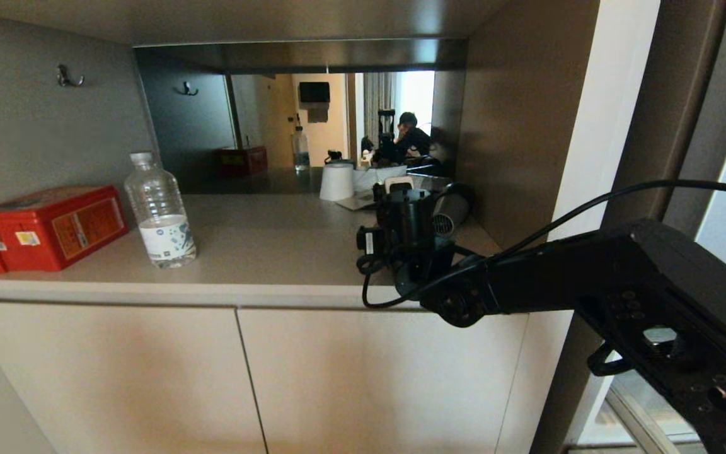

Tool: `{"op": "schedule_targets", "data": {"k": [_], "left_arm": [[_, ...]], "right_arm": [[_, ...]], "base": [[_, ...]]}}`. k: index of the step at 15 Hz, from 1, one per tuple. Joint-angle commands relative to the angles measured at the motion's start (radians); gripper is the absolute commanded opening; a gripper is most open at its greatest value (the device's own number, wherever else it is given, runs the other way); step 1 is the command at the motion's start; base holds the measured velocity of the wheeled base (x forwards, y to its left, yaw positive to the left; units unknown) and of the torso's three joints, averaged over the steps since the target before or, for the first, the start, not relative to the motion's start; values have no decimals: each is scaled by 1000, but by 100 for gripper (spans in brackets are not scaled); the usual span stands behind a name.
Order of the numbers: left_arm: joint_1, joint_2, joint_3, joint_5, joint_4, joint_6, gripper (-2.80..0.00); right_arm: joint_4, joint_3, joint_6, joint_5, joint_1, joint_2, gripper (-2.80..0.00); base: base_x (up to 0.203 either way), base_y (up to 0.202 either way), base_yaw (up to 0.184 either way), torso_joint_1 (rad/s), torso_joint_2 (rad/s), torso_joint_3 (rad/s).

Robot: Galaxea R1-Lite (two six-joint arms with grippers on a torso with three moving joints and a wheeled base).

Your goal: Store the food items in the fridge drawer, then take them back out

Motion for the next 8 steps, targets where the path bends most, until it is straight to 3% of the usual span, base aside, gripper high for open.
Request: {"op": "schedule_targets", "data": {"k": [1,8], "left_arm": [[0,0,11,1,-2,0,-280],[0,0,11,0,-1,0,-280]], "right_arm": [[-4,0,1,-2,0,14,0],[-3,-2,1,-1,-3,30,0]], "base": [[0,0,0,0,0,0],[0,0,0,0,0,0]]}}
